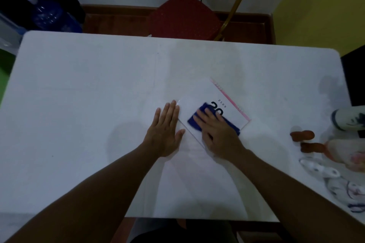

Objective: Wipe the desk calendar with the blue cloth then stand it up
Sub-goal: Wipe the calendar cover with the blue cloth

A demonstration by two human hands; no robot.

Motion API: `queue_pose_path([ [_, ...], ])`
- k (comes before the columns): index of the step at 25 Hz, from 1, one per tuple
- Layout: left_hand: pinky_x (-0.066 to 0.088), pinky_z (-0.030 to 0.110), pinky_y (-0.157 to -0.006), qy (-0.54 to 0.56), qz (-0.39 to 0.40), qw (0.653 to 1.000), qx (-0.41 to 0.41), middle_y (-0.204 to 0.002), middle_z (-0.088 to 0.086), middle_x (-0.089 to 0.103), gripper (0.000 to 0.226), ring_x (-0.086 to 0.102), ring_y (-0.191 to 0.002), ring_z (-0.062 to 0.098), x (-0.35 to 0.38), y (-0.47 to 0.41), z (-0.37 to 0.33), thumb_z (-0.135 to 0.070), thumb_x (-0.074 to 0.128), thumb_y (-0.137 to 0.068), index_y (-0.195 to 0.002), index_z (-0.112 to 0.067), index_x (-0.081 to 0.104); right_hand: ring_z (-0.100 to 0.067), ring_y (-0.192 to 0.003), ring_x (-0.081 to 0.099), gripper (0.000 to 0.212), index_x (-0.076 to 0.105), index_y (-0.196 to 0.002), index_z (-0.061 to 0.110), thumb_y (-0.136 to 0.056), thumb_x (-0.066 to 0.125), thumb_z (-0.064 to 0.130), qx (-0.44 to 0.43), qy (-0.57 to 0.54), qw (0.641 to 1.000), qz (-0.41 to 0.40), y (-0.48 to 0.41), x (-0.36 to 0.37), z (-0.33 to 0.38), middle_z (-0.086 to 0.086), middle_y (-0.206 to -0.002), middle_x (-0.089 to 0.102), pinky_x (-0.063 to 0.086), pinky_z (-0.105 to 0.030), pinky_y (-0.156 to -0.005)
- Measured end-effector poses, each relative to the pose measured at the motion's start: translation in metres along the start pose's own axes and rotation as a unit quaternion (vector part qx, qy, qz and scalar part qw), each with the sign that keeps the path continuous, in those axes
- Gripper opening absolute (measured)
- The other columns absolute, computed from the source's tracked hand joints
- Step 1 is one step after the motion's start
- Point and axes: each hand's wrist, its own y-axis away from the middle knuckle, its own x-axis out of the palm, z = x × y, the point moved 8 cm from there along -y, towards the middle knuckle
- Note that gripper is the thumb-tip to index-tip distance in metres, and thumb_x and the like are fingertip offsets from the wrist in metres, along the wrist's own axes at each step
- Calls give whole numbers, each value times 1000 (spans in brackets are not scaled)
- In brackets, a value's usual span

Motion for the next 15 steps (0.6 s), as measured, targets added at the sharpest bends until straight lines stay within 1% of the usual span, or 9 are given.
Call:
queue_pose_path([
  [2,3,51,-127,4,-4,1000,3,-169,13,-13,79,-13,-156,28,0,0,0,-56,15,-102,-160,-7,-7,-26,-155,22,55,37,-157,13,-103,36,21,40,8,999,-8,-42,-5,-9,-5,-166,30,21,-51,-125],
  [4,2,50,-127,5,-2,1000,2,-169,12,-13,80,-14,-156,27,0,-1,0,-57,16,-101,-160,-8,-8,-25,-157,14,55,27,-161,14,-106,34,21,71,12,997,-6,-73,-5,-15,-4,-169,22,15,-49,-127],
  [6,3,50,-127,0,-1,1000,-1,-169,12,-13,79,-14,-156,27,1,-1,1,-57,15,-101,-160,-8,-8,-27,-157,12,56,25,-161,14,-107,34,21,98,16,995,-23,-86,-4,-16,-4,-170,20,13,-48,-127],
  [8,3,51,-127,-6,2,1000,-3,-169,12,-14,79,-14,-156,27,1,0,0,-57,13,-101,-159,-8,-9,-27,-157,13,56,24,-161,14,-106,35,21,115,11,992,-44,-76,1,-4,-4,-169,21,14,-49,-127],
  [10,3,51,-127,-7,8,1000,-7,-168,12,-16,80,-16,-155,27,1,0,0,-57,9,-100,-159,-8,-10,-24,-157,14,56,25,-161,16,-106,33,22,90,0,995,-43,-44,12,17,-3,-169,24,15,-49,-127],
  [12,2,50,-127,-10,13,1000,-8,-168,13,-18,80,-18,-155,27,0,0,0,-58,6,-99,-159,-8,-12,-20,-157,14,54,29,-160,18,-106,32,25,35,-18,999,-20,-2,19,25,0,-167,27,17,-47,-127],
  [15,1,50,-127,-13,14,1000,-6,-167,13,-20,80,-19,-155,28,-2,0,-1,-58,7,-99,-158,-7,-14,-13,-157,14,56,33,-159,22,-104,40,21,-55,-30,998,19,43,15,9,6,-167,28,13,-39,-128],
])
